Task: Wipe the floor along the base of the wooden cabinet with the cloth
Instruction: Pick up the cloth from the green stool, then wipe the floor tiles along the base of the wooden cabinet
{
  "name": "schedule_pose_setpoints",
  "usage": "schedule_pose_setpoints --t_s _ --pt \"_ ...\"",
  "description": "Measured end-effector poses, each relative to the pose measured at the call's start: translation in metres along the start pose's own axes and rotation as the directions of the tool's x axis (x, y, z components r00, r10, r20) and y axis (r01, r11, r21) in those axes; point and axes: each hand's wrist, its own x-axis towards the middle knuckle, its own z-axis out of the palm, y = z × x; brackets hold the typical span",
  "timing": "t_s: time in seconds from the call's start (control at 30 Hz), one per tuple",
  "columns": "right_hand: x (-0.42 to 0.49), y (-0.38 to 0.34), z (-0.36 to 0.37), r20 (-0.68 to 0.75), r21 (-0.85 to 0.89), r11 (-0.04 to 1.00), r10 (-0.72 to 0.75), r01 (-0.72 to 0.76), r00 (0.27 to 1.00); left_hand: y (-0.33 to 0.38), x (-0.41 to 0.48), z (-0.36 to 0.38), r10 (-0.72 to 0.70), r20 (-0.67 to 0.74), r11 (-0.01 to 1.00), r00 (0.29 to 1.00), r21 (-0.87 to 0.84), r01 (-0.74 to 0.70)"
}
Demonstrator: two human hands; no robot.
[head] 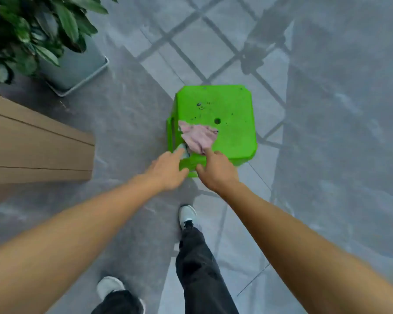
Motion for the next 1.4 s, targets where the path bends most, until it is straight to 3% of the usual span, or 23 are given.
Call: schedule_pose_setpoints --t_s 0.1,0.17,0.23,0.37,0.43,0.5,0.57,0.67,0.77,0.87,0.97,1.03,1.1,1.13,1.17,1.23,1.27,1.33,1.4 --pt "0.059 0.008 0.034 -0.147 0.282 0.953 0.160 -0.114 0.976 -0.006 0.072 0.024 -0.072 -0.232 0.961 0.970 -0.277 0.006" --pt "0.092 0.012 0.057 -0.178 0.392 0.905 0.251 -0.165 0.952 -0.014 0.108 0.044 -0.121 -0.292 0.915 0.949 -0.404 -0.008" --pt "0.114 0.017 0.081 -0.228 0.373 0.911 0.271 -0.173 0.935 -0.031 0.129 0.066 -0.142 -0.318 0.885 0.937 -0.465 -0.024" --pt "0.113 0.009 0.129 -0.405 0.269 0.962 0.166 -0.057 0.899 -0.068 0.131 0.090 -0.080 -0.472 0.849 0.878 -0.494 -0.188" --pt "0.096 -0.004 0.154 -0.428 0.279 0.960 0.133 -0.009 0.894 -0.093 0.112 0.098 -0.107 -0.454 0.789 0.885 -0.580 -0.202" --pt "0.076 -0.021 0.188 -0.348 0.262 0.965 0.103 -0.008 0.932 -0.132 0.086 0.111 -0.168 -0.317 0.740 0.933 -0.666 -0.093" --pt "0.058 -0.042 0.235 -0.133 0.244 0.969 0.070 -0.036 0.989 -0.190 0.054 0.124 -0.275 -0.164 0.710 0.948 -0.699 0.085" --pt "0.057 -0.080 0.320 0.110 0.240 0.971 -0.010 -0.017 0.994 -0.300 0.025 0.150 -0.398 -0.030 0.661 0.917 -0.703 0.263" --pt "0.097 -0.116 0.409 0.201 0.220 0.970 -0.151 0.106 0.968 -0.402 0.034 0.181 -0.542 0.033 0.482 0.839 -0.807 0.343" --pt "0.165 -0.147 0.483 0.238 0.169 0.937 -0.340 0.306 0.910 -0.470 0.073 0.207 -0.671 0.005 0.254 0.742 -0.938 0.237" --pt "0.251 -0.174 0.534 0.199 0.069 0.873 -0.486 0.482 0.851 -0.516 0.139 0.217 -0.735 -0.040 0.041 0.677 -0.999 -0.015" --pt "0.304 -0.190 0.565 0.254 -0.034 0.819 -0.547 0.572 0.798 -0.548 0.177 0.219 -0.757 -0.007 -0.125 0.653 -0.980 -0.155" --pt "0.342 -0.197 0.593 0.355 -0.133 0.776 -0.543 0.616 0.761 -0.580 0.198 0.226 -0.764 0.033 -0.204 0.644 -0.960 -0.193" --pt "0.353 -0.198 0.605 0.388 -0.155 0.748 -0.554 0.645 0.736 -0.596 0.200 0.234 -0.780 -0.002 -0.157 0.625 -0.967 -0.200" --pt "0.362 -0.198 0.615 0.405 -0.176 0.713 -0.575 0.678 0.711 -0.611 0.198 0.245 -0.814 -0.097 0.000 0.573 -0.986 -0.167" --pt "0.370 -0.198 0.634 0.413 -0.254 0.642 -0.604 0.723 0.682 -0.638 0.186 0.273 -0.817 -0.383 0.484 0.431 -0.862 0.152" --pt "0.370 -0.198 0.643 0.400 -0.299 0.617 -0.612 0.728 0.682 -0.647 0.179 0.290 -0.801 -0.461 0.588 0.383 -0.727 0.355" --pt "0.366 -0.202 0.657 0.342 -0.374 0.598 -0.621 0.709 0.705 -0.657 0.163 0.321 -0.868 -0.365 0.496 0.336 -0.648 0.578" --pt "0.356 -0.207 0.667 0.310 -0.411 0.594 -0.622 0.691 0.719 -0.656 0.154 0.342 -0.924 -0.203 0.375 0.325 -0.649 0.661"
